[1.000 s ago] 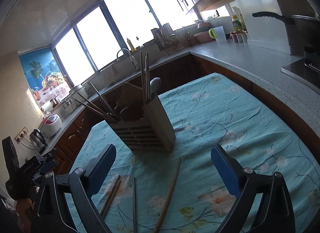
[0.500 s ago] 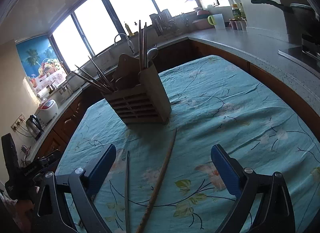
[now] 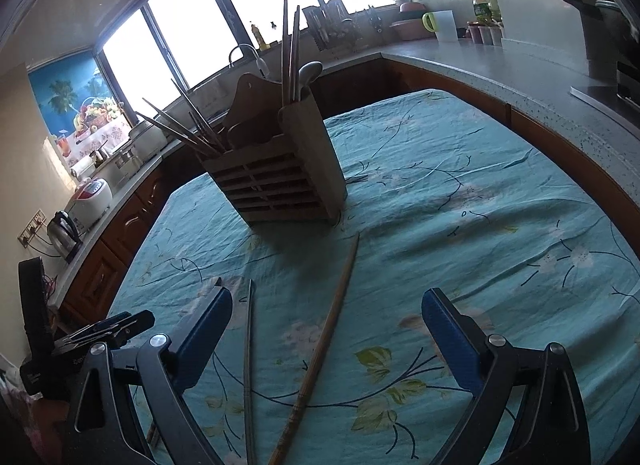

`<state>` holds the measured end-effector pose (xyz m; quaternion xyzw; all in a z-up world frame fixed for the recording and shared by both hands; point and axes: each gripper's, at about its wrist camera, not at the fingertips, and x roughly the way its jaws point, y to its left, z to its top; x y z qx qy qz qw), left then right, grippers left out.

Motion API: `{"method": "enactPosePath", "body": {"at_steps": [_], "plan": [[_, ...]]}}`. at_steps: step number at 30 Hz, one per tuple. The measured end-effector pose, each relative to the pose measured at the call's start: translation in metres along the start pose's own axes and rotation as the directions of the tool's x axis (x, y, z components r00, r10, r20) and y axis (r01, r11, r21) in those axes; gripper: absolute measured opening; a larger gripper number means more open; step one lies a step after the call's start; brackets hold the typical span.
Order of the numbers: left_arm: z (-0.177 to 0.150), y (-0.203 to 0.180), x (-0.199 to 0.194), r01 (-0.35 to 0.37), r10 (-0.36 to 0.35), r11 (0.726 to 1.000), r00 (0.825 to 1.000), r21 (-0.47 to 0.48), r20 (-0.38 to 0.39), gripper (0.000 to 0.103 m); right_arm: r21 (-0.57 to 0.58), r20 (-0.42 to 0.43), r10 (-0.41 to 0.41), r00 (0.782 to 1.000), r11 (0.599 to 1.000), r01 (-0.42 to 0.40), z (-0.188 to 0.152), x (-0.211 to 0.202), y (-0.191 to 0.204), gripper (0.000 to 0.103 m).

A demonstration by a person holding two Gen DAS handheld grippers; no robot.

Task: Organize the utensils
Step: 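Grasp a wooden chopstick with the left tool while the right tool grasps another chopstick, then carry the chopstick with the left tool into the holder while the right tool inserts its chopstick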

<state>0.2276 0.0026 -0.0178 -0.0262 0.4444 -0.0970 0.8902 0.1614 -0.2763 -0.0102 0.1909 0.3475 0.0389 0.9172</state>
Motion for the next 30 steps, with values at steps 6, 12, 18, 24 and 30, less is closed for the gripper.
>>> {"method": "enactPosePath", "body": {"at_steps": [6, 12, 18, 24, 30], "plan": [[0.005, -0.003, 0.017, -0.006, 0.007, 1.0, 0.999, 0.022, -0.039, 0.075, -0.01, -0.027, -0.022, 0.999, 1.0, 0.022, 0.0, 0.011, -0.001, 0.096], [0.011, -0.008, 0.029, -0.001, 0.004, 0.999, 0.998, 0.045, -0.061, 0.075, -0.029, -0.062, -0.041, 0.997, 0.999, 0.039, 0.004, 0.028, 0.001, 0.089], [0.018, -0.013, 0.044, -0.004, 0.01, 0.997, 0.997, 0.072, -0.081, 0.066, -0.048, -0.118, -0.065, 0.991, 0.997, 0.059, 0.006, 0.054, 0.003, 0.064], [0.019, -0.02, 0.061, 0.017, -0.006, 0.995, 0.993, 0.1, -0.114, 0.054, -0.074, -0.161, -0.094, 0.983, 0.994, 0.083, 0.011, 0.081, 0.005, 0.055], [0.02, -0.033, 0.068, -0.015, 0.034, 0.984, 0.994, 0.179, -0.105, 0.049, -0.088, -0.183, -0.127, 0.975, 0.99, 0.112, 0.013, 0.098, 0.002, 0.041]]}}
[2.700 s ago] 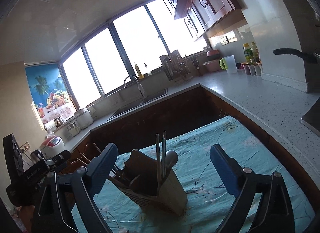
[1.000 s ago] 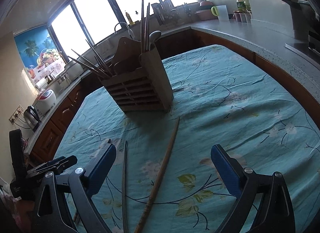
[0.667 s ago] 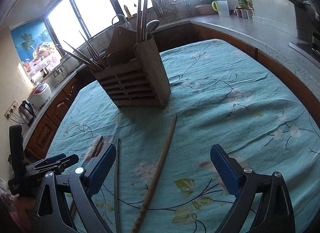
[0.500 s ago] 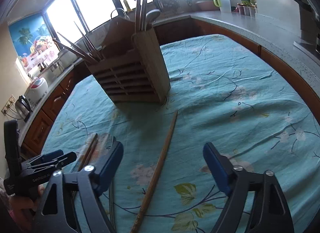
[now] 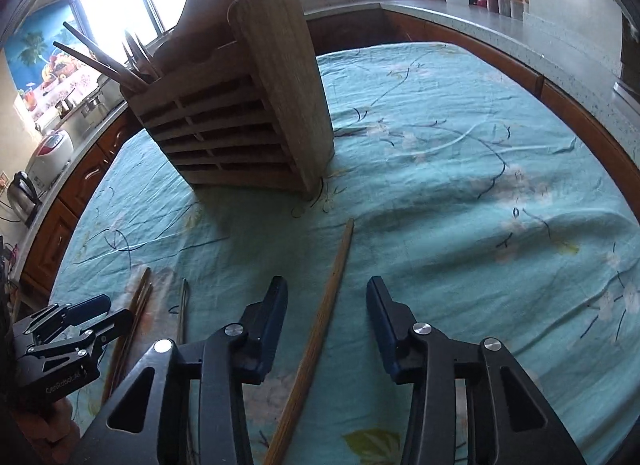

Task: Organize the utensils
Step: 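Carry the chopstick with the left tool into the holder while the right tool inserts its chopstick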

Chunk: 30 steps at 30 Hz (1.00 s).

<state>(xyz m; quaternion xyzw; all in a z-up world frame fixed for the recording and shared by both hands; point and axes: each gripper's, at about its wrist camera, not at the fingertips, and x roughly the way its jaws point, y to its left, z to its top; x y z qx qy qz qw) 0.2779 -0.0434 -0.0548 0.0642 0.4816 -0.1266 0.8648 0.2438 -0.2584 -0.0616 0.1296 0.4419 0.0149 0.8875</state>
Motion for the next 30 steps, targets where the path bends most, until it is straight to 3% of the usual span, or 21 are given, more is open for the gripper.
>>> {"method": "enactPosePath", "body": {"at_steps": [8, 10, 12, 15, 19, 30], "plan": [[0.006, -0.014, 0.003, 0.028, -0.028, 0.998, 1.0, 0.052, -0.002, 0.012, -0.07, 0.008, -0.059, 0.998, 0.996, 0.059, 0.009, 0.014, 0.012, 0.032], [0.007, -0.014, 0.003, 0.045, -0.045, 0.998, 0.999, 0.048, -0.002, 0.007, -0.114, 0.015, -0.098, 0.995, 0.989, 0.099, 0.01, 0.019, 0.019, 0.022], [0.007, -0.012, 0.003, 0.054, -0.054, 0.998, 0.999, 0.035, -0.001, 0.006, -0.129, 0.018, -0.101, 0.995, 0.986, 0.103, 0.01, 0.021, 0.021, 0.009], [0.006, -0.003, 0.001, 0.095, -0.095, 0.995, 0.995, -0.017, -0.001, 0.005, -0.104, 0.008, -0.064, 0.998, 0.993, 0.064, 0.01, 0.018, 0.016, 0.006], [0.004, 0.011, -0.013, 0.155, -0.154, 0.985, 0.988, -0.078, 0.03, 0.005, -0.05, 0.015, 0.007, 1.0, 0.999, -0.006, 0.006, 0.002, 0.011, 0.005], [0.001, 0.029, -0.089, 0.213, -0.186, 0.968, 0.964, -0.134, 0.19, 0.005, -0.038, 0.142, 0.144, 0.979, 0.989, -0.14, 0.011, -0.078, 0.019, 0.005]]}}
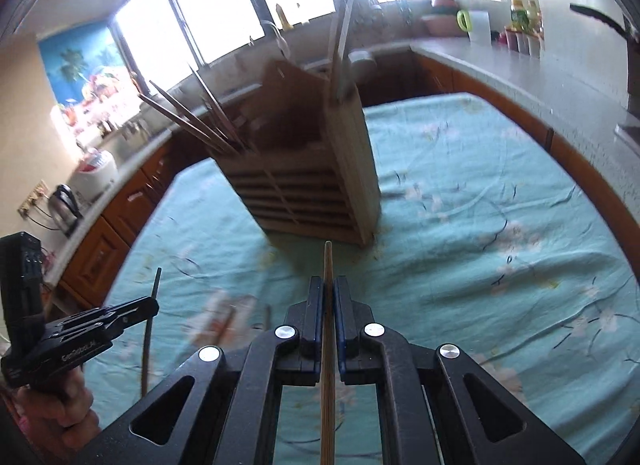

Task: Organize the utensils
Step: 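Carry the chopstick with the left tool into the holder while the right tool inserts its chopstick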

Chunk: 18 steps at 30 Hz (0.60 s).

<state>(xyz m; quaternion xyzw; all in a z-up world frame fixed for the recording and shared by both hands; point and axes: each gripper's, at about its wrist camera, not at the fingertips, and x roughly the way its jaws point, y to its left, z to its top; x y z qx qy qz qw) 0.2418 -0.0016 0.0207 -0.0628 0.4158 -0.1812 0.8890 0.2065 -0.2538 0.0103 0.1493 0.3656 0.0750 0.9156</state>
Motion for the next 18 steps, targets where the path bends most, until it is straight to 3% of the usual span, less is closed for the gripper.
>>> {"method": "enactPosePath", "body": {"at_steps": [15, 18], "plan": [[0.02, -0.005, -0.075, 0.087, -0.082, 0.996, 0.984, -0.027, 0.155, 0.005, -0.038, 0.189, 0.066, 0.98, 0.997, -0.06, 0.028, -0.081, 0.02, 0.005], [0.023, -0.006, -0.082, 0.077, -0.072, 0.997, 0.981, -0.022, 0.182, 0.005, -0.046, 0.22, 0.069, 0.973, 0.997, -0.061, 0.033, -0.091, 0.023, 0.005]]}}
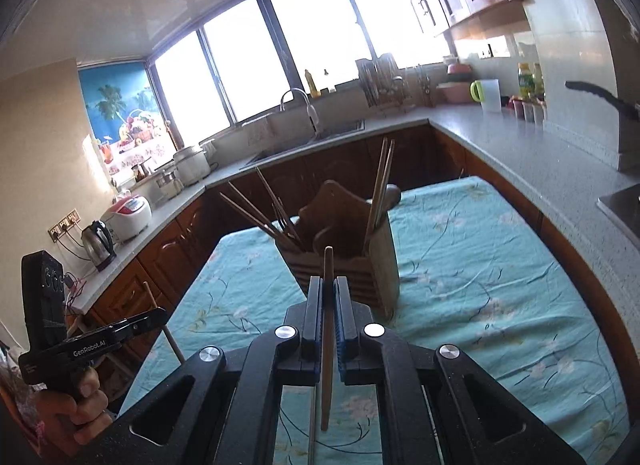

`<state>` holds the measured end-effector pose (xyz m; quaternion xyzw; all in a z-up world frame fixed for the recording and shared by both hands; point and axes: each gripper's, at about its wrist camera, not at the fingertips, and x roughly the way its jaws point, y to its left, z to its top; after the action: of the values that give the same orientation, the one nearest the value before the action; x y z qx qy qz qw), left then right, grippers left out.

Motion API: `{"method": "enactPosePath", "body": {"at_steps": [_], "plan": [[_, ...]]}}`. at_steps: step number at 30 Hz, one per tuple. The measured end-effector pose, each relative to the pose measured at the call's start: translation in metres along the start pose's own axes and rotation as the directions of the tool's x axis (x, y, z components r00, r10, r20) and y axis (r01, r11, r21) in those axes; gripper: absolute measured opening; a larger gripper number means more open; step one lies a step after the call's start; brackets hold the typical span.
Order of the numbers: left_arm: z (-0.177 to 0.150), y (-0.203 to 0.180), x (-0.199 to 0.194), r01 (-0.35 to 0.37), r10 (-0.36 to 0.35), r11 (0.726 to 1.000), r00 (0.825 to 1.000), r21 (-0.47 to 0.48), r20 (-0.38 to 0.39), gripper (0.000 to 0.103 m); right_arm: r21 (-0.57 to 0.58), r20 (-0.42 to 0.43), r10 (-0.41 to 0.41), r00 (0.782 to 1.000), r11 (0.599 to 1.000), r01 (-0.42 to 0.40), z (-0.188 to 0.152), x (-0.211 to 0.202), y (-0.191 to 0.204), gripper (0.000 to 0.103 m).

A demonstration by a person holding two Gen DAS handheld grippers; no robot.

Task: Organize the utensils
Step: 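Carry the chopstick with the left tool into the holder while the right tool inserts its chopstick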

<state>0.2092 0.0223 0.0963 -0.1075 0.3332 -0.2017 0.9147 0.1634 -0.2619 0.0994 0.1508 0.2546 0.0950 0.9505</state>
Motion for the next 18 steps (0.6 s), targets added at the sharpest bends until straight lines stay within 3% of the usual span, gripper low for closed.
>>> {"method": "enactPosePath", "body": {"at_steps": [18], "plan": [[0.018, -0.005, -0.007, -0.008, 0.01, 1.0, 0.997, -0.024, 0.072, 0.005, 0.002, 0.048, 0.0, 0.999, 1.0, 0.0, 0.016, -0.008, -0.008, 0.005]]}}
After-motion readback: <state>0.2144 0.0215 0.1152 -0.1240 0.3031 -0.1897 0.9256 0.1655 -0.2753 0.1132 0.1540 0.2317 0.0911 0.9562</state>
